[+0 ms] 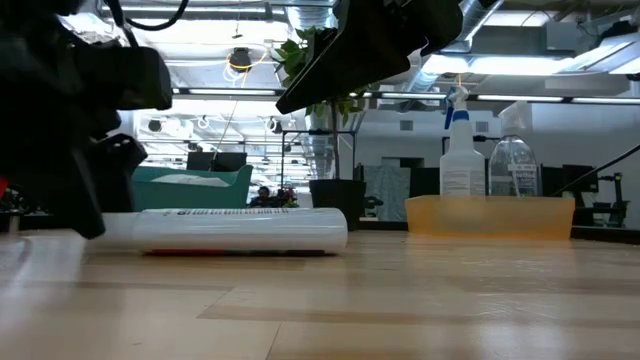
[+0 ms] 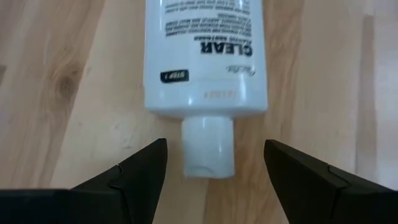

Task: Pick & Place Kitchen Items
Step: Put the clear restorer into the orange bin

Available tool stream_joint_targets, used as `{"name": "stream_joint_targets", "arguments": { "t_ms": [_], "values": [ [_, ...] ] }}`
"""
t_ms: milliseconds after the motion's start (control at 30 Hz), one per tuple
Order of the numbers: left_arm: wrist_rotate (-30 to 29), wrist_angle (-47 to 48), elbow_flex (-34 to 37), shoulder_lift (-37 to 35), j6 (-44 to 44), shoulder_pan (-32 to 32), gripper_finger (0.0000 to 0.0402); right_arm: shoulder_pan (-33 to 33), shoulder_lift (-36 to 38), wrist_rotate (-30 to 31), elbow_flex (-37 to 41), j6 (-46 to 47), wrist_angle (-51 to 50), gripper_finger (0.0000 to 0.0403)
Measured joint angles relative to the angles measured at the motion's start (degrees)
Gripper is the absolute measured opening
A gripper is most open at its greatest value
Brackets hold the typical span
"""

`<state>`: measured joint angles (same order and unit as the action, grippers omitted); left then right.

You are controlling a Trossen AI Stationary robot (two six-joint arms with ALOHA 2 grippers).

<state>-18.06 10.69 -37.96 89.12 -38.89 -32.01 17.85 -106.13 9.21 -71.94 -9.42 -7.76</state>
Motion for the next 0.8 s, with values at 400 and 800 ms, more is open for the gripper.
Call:
{"name": "stream_joint_targets", "arguments": {
  "t_ms": [400, 800],
  "values": [
    [-2.05, -0.58, -0.01, 1.03, 0.5, 0.0, 0.0248, 0.01, 0.0, -0.1, 0.0, 0.01, -0.11, 0.0265],
    [0.37, -0.62, 0.07, 0.99, 1.95, 0.0, 0.0112, 0.02, -0.02, -0.09, 0.0, 0.01, -0.14, 0.0265]
  ]
}}
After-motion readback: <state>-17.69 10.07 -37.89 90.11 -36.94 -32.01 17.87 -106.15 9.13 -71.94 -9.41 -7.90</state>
